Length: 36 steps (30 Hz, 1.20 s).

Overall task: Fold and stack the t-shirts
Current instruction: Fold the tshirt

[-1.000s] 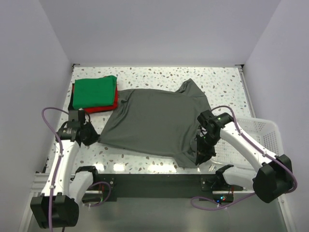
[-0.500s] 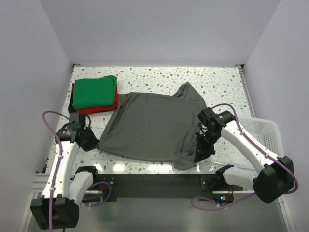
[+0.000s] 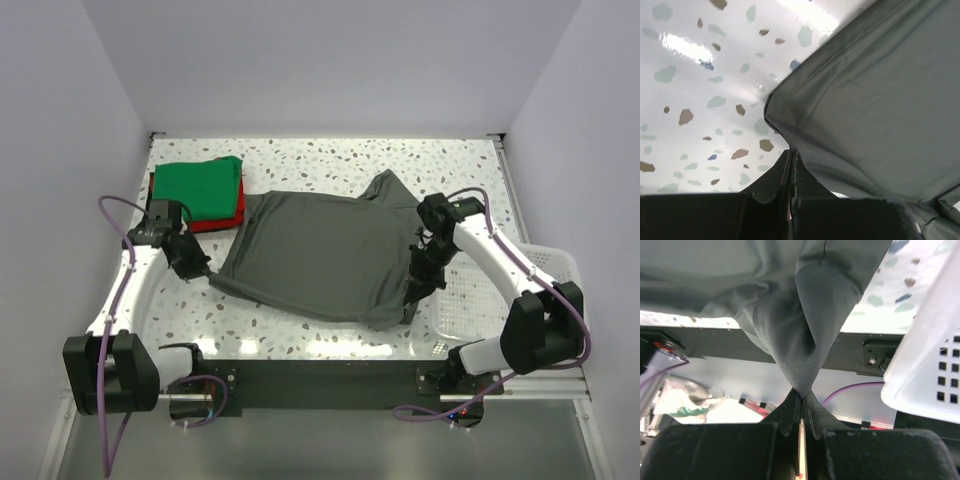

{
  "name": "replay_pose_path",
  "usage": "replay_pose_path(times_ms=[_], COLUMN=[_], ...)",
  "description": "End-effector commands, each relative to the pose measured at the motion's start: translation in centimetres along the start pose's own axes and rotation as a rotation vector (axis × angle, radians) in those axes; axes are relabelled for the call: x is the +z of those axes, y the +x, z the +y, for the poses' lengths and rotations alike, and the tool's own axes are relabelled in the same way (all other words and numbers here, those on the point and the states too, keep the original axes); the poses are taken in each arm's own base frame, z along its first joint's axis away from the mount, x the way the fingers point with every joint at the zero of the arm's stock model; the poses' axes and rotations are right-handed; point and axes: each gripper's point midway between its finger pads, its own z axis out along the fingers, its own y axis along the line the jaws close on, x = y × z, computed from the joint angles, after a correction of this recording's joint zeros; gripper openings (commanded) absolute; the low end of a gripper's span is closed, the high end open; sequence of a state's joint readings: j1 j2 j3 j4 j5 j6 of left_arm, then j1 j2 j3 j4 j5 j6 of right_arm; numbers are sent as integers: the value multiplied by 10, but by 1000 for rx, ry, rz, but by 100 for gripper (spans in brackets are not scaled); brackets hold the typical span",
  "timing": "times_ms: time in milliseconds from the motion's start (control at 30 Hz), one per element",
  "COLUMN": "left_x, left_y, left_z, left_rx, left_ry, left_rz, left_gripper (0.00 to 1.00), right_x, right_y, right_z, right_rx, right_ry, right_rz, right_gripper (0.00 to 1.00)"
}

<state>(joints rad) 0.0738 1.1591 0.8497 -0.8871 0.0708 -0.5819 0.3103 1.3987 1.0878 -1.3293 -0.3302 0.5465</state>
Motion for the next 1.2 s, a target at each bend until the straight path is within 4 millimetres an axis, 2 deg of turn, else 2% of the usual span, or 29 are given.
replay_pose_path(times_ms=[0,133,233,333,400,433,467,500,533,567,600,633,667,733,767,800,833,867,900,933,967,1000,1033,1067,1100,1133,1167], left_x=[-7,-1,-6,-20,-38,-45,-63,-70,-78,-101,-106,-115,-141,-160,-191,-200,-213,-247,-256,-271,-298,-308,-327,-335,-351,-360,-368], left_y=[-35,-37,-42,-58,-74,-80,-97,-105,-112,-129,-138,-144,-160,-175,-188,-197,-201,-210,-215,-217,-221,-222,-223,-222,-220,-219,-217], left_z=[-25,-27,-34,-51,-67,-73,-85,-92,-97,-110,-117,-124,-138,-156,-169,-178,-186,-196,-203,-207,-212,-213,-213,-213,-211,-208,-206], left_rx=[24,25,30,46,56,58,69,76,78,91,95,100,108,115,122,122,128,133,136,142,145,144,147,142,139,132,129], left_ry=[86,93,119,190,235,253,287,303,316,354,365,388,433,494,551,578,613,666,690,716,754,766,788,799,814,819,826], left_rz=[-87,-79,-98,-143,-178,-192,-244,-259,-275,-333,-343,-352,-411,-435,-498,-512,-526,-590,-599,-626,-679,-697,-737,-755,-799,-825,-850], left_gripper=[0,0,0,0,0,0,0,0,0,0,0,0,0,0,0,0,0,0,0,0,0,0,0,0,0,0,0], right_x=[-15,-16,-20,-36,-53,-70,-76,-85,-106,-115,-123,-147,-159,-183,-213,-227,-255,-268,-281,-305,-315,-326,-348,-357,-368,-384,-392], right_y=[-18,-26,-29,-33,-43,-49,-54,-58,-65,-69,-76,-83,-86,-96,-99,-100,-101,-101,-100,-95,-92,-89,-78,-74,-67,-56,-49], right_z=[5,10,13,21,34,44,49,54,64,69,73,82,87,100,110,114,122,125,130,137,140,142,145,145,144,140,136], right_rx=[-29,-41,-56,-72,-89,-104,-105,-110,-125,-130,-130,-139,-140,-136,-156,-159,-163,-166,-158,-187,-196,-192,-230,-240,-249,-265,-267], right_ry=[-19,-22,-29,-40,-69,-94,-94,-102,-126,-133,-135,-169,-187,-233,-287,-316,-375,-409,-451,-516,-549,-583,-642,-667,-691,-714,-721], right_rz=[-48,-41,-40,-62,-101,-145,-158,-183,-244,-269,-288,-357,-389,-458,-551,-592,-677,-717,-754,-840,-880,-922,-1022,-1068,-1122,-1210,-1252], right_gripper=[0,0,0,0,0,0,0,0,0,0,0,0,0,0,0,0,0,0,0,0,0,0,0,0,0,0,0])
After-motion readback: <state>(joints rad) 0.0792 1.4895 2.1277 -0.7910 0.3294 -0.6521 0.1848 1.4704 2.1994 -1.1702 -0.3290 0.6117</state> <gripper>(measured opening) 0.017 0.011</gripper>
